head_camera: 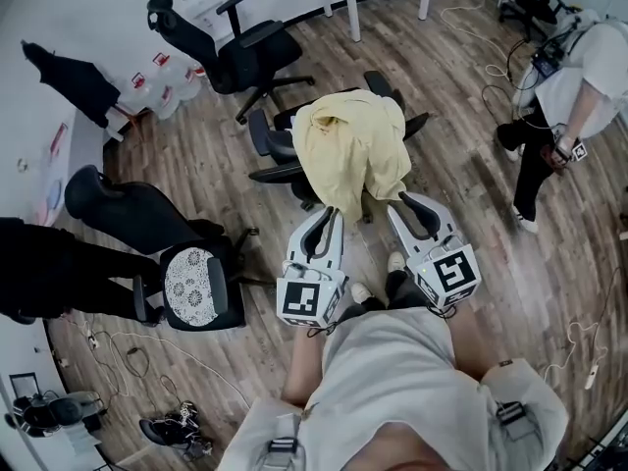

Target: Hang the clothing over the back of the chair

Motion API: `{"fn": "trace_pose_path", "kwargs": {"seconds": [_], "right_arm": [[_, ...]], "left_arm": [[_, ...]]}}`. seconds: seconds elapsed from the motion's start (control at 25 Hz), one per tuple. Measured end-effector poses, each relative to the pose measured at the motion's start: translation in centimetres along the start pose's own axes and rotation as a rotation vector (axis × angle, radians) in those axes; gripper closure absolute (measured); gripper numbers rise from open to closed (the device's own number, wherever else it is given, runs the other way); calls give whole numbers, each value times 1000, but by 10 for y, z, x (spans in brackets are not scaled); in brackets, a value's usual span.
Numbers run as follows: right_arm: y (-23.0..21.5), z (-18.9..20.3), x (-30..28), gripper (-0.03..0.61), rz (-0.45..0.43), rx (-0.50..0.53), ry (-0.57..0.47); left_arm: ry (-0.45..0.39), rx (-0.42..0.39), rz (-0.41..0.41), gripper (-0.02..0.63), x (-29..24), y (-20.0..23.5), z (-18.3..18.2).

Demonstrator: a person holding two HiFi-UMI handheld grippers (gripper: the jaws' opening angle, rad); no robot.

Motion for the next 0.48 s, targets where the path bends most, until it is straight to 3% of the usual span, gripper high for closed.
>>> {"fn": "trace_pose_path", "kwargs": {"seconds": [0.48], "right_arm": [[7, -12, -6, 549, -29, 27, -15]], "left_arm": [[-12, -7, 10, 595, 2, 3, -9]]}}
Point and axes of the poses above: the fingertips, and each gripper's own axes: x backward along the fingers, y to its left, z out of its underside, the point moved 5 cm from there along x, backward along the fingers, and after that the axes turned 6 degrees about -y, right-handed, at the moved point
